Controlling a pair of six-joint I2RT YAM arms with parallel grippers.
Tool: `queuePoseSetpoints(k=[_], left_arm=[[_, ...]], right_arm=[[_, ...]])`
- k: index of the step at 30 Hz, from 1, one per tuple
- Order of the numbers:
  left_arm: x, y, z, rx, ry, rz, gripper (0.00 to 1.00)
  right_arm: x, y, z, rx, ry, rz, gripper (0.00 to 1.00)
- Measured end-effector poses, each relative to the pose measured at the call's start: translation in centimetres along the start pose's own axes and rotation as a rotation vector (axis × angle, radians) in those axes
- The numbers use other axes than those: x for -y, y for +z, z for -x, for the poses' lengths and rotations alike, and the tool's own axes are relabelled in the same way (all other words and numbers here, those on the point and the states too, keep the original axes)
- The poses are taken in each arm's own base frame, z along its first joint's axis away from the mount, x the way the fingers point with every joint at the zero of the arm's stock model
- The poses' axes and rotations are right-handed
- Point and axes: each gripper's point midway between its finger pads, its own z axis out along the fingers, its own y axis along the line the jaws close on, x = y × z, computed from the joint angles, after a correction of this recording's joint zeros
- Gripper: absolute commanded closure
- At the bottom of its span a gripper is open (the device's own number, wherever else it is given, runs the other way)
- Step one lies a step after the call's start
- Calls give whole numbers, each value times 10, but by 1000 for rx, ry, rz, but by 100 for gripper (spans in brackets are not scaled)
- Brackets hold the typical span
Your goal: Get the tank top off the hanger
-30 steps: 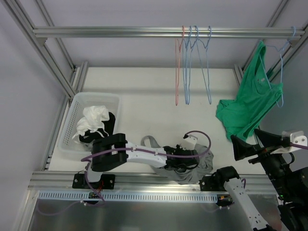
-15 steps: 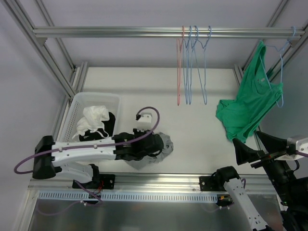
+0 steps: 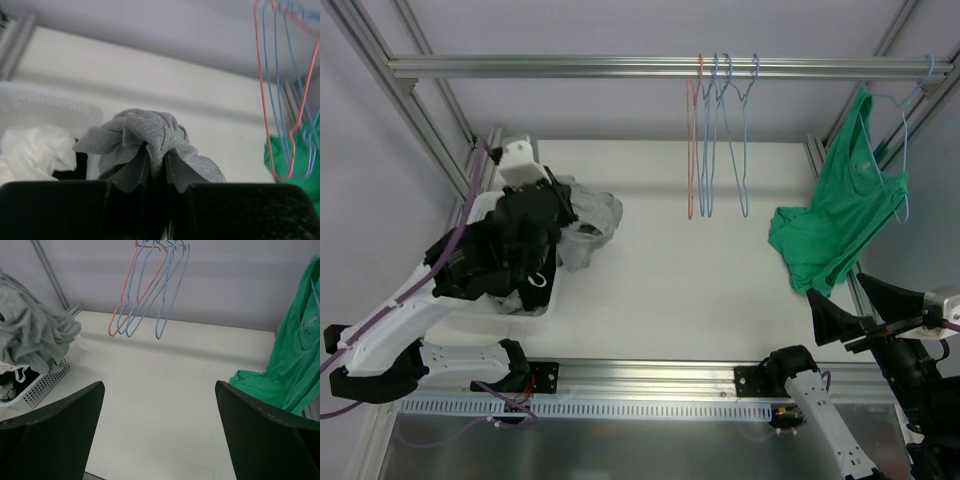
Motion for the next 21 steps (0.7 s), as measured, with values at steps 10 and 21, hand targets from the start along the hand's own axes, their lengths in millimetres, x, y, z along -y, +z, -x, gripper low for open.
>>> queuePoseSetpoints(k=[10, 21], left_arm=[[-103, 15, 101, 181, -75, 314, 100], [-202, 59, -67, -191, -153, 556, 100]], right_arm=[[-3, 4, -2, -2, 3, 17, 1], [-6, 16, -15, -40, 8, 44, 1]])
